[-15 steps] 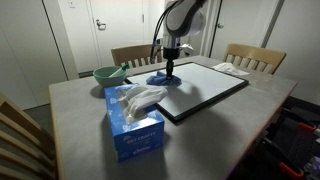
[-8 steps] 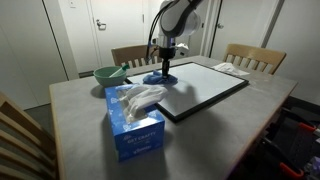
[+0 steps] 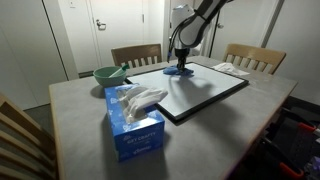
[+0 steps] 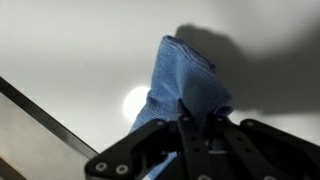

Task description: Use the blue towel to clean the whiteboard

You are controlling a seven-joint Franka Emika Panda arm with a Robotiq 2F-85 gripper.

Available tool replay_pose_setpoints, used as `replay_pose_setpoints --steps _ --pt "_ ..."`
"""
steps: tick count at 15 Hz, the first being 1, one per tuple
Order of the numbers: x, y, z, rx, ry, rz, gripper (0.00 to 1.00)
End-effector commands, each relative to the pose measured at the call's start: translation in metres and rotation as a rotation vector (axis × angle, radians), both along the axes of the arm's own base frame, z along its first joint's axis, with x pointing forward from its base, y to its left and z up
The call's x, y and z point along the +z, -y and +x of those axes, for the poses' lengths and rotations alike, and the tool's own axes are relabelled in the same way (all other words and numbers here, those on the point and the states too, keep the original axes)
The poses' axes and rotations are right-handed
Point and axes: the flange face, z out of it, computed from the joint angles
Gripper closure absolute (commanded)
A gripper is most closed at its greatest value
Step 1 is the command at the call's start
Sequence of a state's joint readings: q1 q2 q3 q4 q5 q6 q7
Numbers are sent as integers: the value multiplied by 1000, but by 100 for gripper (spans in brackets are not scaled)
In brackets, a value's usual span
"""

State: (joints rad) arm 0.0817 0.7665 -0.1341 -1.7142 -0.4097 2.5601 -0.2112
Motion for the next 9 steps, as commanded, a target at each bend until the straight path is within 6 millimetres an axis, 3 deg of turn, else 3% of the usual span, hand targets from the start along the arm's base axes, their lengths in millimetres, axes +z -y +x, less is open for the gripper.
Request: replay_pose_setpoints --steps 1,2,9 --pt "-62 31 -26 -60 -31 -78 97" --pt "-64 26 -27 -53 -32 -61 97" --pt "-44 -70 -9 153 -22 124 97"
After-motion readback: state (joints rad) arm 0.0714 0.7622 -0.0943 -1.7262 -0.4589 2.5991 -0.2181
